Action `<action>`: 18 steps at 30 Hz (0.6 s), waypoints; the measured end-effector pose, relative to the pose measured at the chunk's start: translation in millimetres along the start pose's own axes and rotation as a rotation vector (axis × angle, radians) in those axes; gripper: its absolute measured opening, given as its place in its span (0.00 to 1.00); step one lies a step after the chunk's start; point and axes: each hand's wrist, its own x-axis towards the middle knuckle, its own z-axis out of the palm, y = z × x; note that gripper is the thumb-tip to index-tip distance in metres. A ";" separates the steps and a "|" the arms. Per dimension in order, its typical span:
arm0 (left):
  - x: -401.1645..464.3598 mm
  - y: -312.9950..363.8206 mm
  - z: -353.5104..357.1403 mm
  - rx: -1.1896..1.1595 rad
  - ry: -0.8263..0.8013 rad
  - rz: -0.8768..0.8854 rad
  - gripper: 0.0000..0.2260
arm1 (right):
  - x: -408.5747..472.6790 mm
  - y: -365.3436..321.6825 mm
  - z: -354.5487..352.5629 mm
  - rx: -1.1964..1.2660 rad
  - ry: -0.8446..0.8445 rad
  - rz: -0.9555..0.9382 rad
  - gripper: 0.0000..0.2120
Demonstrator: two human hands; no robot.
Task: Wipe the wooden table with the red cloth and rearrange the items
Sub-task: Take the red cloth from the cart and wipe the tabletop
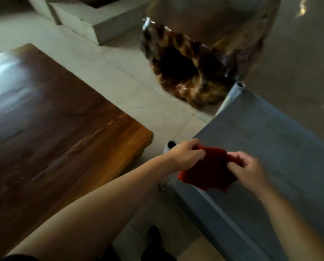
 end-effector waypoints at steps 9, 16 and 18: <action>-143.7 -77.2 -122.7 -0.534 0.354 -0.028 0.05 | -7.7 -136.1 102.9 -0.090 -0.467 -0.349 0.09; -274.6 -171.2 -190.7 -0.829 0.636 -0.021 0.06 | -53.3 -236.8 241.5 -0.096 -0.774 -0.459 0.05; -310.3 -199.3 -202.0 -0.913 0.722 -0.015 0.07 | -72.2 -260.9 281.3 -0.091 -0.856 -0.449 0.04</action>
